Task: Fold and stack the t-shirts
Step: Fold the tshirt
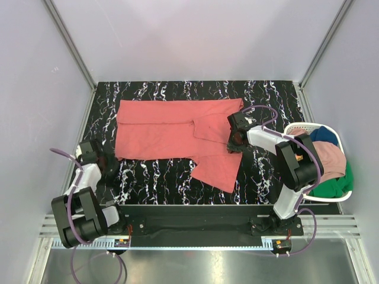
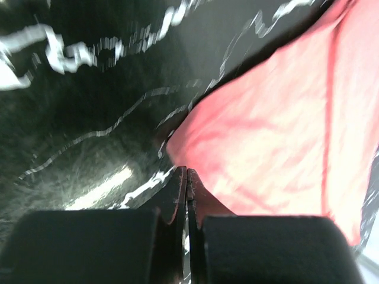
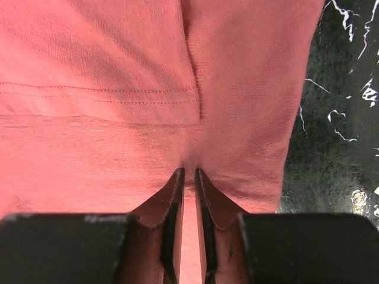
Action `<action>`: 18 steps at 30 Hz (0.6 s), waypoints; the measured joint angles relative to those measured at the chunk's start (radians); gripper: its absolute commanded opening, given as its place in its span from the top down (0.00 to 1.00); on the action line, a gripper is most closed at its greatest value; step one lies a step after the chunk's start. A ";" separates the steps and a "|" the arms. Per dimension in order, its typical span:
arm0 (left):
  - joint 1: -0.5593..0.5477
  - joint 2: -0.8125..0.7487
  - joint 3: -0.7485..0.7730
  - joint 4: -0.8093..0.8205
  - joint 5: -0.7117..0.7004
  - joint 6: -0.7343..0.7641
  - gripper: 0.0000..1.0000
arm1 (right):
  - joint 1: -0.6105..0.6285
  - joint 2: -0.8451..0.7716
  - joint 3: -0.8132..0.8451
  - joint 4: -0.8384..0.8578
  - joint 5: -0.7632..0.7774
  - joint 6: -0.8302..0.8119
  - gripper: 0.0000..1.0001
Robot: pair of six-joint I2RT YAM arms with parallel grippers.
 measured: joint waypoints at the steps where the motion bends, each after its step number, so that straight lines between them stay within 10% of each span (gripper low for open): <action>1: -0.005 0.006 -0.018 0.011 0.018 -0.003 1.00 | 0.000 0.000 0.001 0.000 0.000 0.000 0.80; 18: -0.055 0.062 -0.153 0.244 0.053 -0.106 1.00 | -0.004 0.001 0.001 0.002 -0.011 -0.008 0.80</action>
